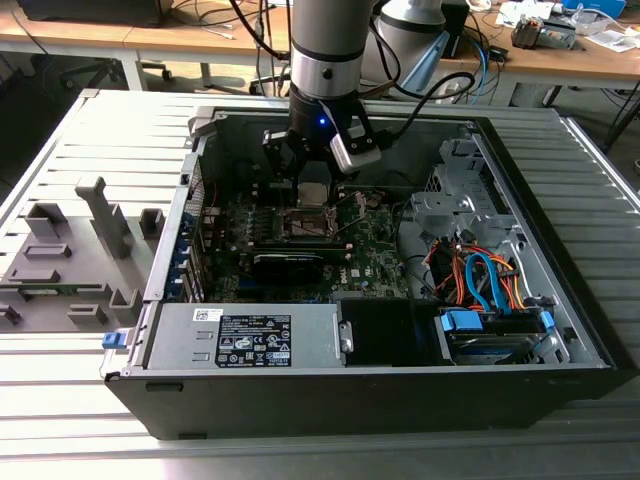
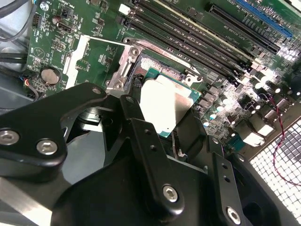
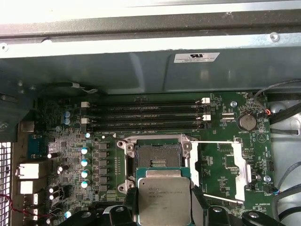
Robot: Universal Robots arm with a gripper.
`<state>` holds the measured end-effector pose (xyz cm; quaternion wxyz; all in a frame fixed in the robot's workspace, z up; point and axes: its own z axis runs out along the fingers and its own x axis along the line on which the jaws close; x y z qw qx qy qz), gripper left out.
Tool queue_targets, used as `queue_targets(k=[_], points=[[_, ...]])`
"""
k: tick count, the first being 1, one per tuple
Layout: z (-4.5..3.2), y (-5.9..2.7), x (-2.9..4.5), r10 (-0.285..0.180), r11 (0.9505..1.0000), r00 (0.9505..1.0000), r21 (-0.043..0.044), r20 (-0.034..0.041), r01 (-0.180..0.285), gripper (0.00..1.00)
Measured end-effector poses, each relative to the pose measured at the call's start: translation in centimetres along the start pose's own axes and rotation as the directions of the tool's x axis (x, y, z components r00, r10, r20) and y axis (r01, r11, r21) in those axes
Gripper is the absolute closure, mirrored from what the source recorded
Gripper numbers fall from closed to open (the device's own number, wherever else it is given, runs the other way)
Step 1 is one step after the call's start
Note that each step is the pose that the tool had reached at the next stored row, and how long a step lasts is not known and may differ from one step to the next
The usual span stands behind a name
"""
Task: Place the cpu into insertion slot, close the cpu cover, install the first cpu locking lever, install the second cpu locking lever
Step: 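Place the cpu into insertion slot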
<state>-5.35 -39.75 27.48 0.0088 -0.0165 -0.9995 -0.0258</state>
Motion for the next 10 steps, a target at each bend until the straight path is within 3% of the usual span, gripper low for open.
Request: queue_targets(k=[10], points=[[0.01,0.00,0.00,0.026,0.9996,0.9996,0.0001,0.0014,-0.026,0.46]])
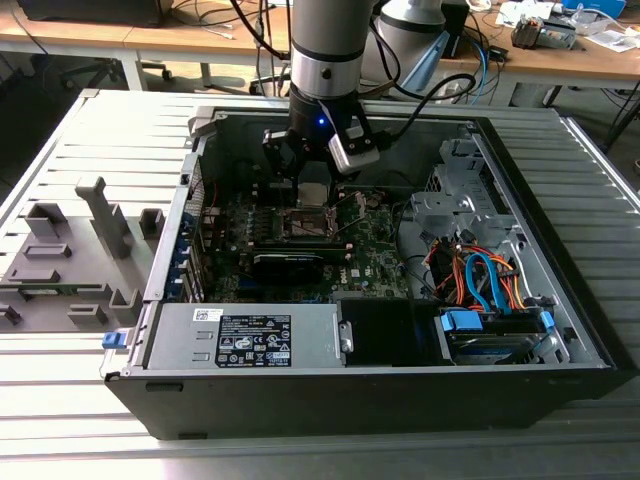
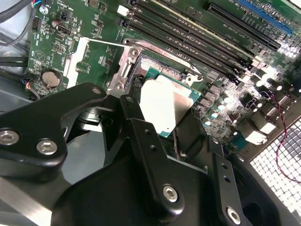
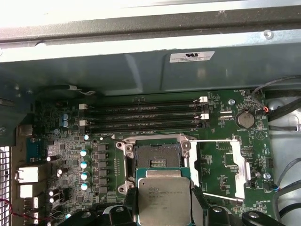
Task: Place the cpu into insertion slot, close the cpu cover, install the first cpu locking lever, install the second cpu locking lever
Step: 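Place the cpu into insertion slot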
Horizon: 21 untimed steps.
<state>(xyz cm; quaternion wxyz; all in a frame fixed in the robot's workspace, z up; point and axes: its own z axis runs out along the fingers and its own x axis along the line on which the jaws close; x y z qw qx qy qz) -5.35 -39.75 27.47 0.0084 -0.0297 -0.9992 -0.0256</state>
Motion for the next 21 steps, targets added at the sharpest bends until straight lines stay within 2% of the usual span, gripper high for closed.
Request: queue_targets(k=[6,10,21], points=[[0.03,0.00,0.00,0.027,0.9996,0.9996,0.0018,0.0015,-0.027,0.46],[0.05,0.00,0.00,0.065,0.9979,0.9979,0.0029,0.0036,-0.065,0.46],[0.08,0.00,0.00,0.103,0.9947,0.9947,0.0054,0.0059,-0.103,0.46]])
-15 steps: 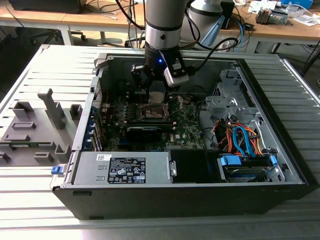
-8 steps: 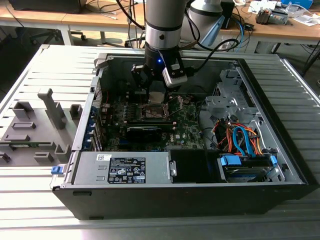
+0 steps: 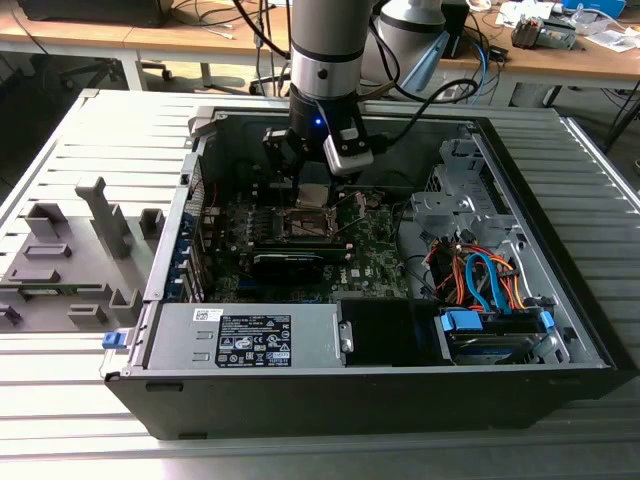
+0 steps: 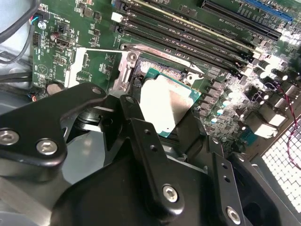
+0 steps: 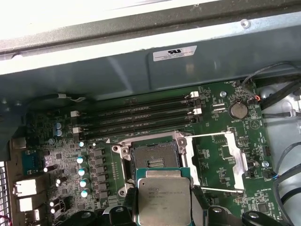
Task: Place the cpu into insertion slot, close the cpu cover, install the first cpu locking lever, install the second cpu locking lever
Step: 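Place the cpu into insertion slot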
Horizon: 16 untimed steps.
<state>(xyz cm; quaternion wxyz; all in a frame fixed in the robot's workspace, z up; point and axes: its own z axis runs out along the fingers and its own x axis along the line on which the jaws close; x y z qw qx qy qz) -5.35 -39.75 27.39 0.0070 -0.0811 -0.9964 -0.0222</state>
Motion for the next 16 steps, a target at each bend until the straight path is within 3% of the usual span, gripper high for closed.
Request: queue_targets(k=[16], points=[[0.05,0.00,0.00,0.057,0.9984,0.9984,0.0043,0.0034,-0.057,0.46]])
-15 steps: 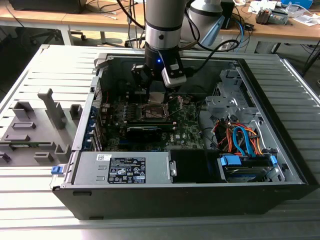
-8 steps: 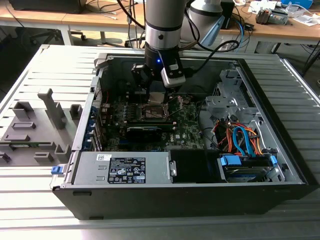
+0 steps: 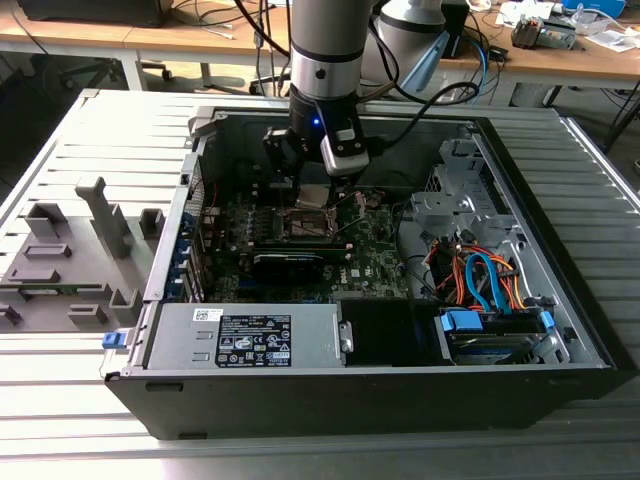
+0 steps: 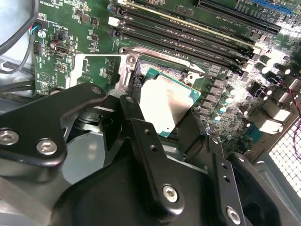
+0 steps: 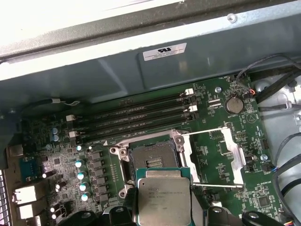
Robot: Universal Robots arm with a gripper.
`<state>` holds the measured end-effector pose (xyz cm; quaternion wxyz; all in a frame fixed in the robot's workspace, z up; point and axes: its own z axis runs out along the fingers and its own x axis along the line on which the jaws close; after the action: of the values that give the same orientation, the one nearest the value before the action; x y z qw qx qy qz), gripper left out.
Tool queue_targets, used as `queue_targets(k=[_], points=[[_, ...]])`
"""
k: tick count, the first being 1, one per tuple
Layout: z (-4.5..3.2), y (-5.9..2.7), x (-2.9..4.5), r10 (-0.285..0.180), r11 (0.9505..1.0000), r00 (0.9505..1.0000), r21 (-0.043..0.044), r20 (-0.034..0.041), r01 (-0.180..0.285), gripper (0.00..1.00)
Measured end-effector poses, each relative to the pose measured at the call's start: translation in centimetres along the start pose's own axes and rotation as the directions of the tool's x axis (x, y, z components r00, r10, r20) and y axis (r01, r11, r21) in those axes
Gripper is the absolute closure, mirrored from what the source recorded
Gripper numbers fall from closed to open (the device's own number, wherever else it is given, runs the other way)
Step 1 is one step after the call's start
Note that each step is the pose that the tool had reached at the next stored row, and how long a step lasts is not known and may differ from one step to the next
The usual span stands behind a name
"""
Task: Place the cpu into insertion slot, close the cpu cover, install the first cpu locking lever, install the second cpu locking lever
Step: 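Place the cpu into insertion slot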
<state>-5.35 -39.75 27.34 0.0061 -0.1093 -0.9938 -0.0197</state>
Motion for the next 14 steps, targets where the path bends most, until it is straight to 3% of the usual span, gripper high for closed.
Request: queue_targets(k=[14], points=[[0.05,0.00,0.00,0.052,0.9987,0.9987,0.0046,0.0033,-0.052,0.46]])
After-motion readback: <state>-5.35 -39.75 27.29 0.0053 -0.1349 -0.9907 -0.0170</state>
